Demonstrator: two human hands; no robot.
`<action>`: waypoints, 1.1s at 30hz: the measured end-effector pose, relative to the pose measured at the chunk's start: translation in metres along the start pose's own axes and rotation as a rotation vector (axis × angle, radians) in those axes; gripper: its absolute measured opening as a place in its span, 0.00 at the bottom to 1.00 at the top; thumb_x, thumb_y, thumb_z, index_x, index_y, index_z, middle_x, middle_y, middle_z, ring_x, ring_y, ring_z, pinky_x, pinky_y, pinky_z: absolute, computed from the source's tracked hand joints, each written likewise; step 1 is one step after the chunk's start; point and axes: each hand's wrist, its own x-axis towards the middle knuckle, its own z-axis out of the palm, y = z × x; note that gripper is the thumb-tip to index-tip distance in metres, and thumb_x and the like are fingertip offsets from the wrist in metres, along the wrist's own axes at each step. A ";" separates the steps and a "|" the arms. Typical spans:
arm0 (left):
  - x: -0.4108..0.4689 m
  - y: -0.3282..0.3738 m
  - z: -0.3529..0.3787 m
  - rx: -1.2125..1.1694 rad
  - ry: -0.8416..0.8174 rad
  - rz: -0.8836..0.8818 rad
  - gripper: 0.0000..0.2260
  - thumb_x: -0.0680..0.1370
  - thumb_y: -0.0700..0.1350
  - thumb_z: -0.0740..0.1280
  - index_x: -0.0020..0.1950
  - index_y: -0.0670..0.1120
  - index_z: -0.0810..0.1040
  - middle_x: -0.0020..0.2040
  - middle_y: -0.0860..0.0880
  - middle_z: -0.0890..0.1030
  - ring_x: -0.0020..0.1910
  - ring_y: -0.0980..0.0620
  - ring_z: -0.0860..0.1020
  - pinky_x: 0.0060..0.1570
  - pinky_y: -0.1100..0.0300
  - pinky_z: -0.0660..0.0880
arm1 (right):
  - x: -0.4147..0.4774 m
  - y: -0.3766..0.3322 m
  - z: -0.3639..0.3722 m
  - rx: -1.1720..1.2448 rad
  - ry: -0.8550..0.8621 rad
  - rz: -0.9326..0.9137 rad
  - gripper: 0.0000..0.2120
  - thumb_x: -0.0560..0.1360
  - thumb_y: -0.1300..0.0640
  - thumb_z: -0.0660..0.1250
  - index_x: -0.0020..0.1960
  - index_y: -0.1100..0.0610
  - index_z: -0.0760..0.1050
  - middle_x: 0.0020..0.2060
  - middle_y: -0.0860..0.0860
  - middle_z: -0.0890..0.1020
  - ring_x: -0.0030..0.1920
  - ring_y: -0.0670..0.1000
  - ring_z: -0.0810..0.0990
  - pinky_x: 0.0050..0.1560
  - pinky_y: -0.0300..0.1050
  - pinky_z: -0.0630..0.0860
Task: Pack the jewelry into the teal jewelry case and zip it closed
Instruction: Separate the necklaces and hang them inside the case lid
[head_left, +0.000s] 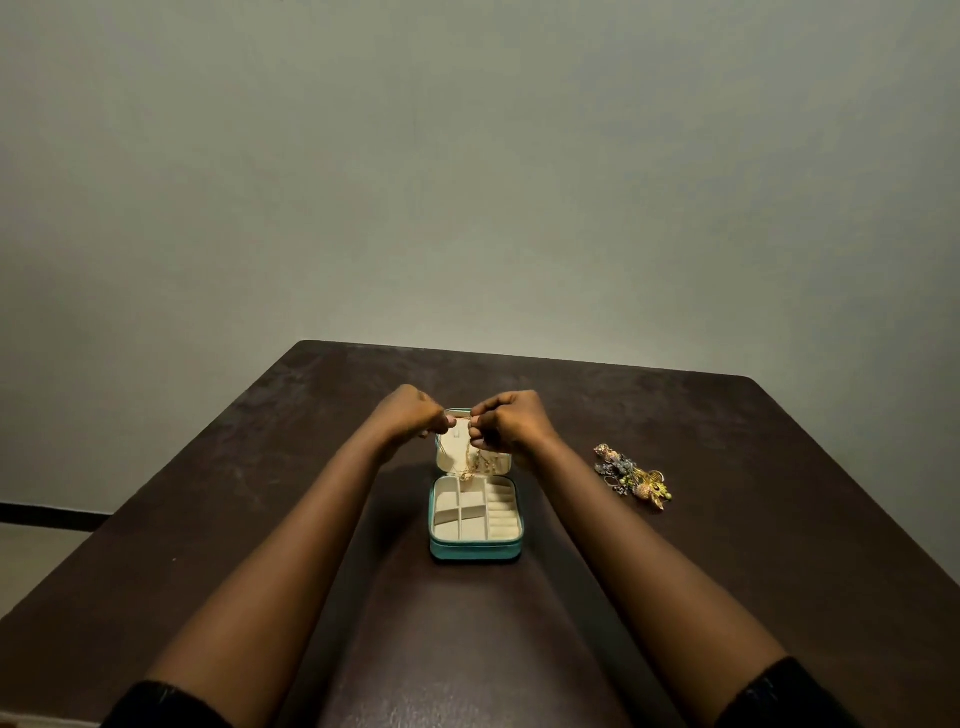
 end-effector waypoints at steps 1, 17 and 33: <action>0.002 -0.003 0.001 -0.011 0.022 -0.002 0.05 0.72 0.39 0.69 0.45 0.40 0.84 0.47 0.43 0.84 0.50 0.46 0.80 0.54 0.50 0.76 | 0.002 0.002 0.001 -0.005 0.008 0.013 0.10 0.73 0.75 0.62 0.37 0.64 0.75 0.31 0.59 0.78 0.29 0.52 0.77 0.28 0.40 0.77; 0.026 -0.005 -0.001 -0.083 0.129 0.041 0.06 0.74 0.38 0.67 0.46 0.44 0.84 0.47 0.47 0.85 0.49 0.51 0.81 0.57 0.55 0.75 | 0.024 -0.003 0.012 -0.088 0.054 -0.022 0.10 0.75 0.72 0.61 0.38 0.63 0.76 0.32 0.58 0.78 0.30 0.50 0.78 0.33 0.42 0.78; 0.041 -0.020 0.043 0.364 0.437 -0.063 0.08 0.75 0.44 0.64 0.42 0.48 0.82 0.43 0.48 0.82 0.48 0.45 0.78 0.53 0.49 0.61 | 0.044 0.038 0.032 -0.700 0.340 -0.259 0.12 0.72 0.68 0.61 0.44 0.61 0.82 0.41 0.59 0.83 0.43 0.58 0.82 0.41 0.48 0.78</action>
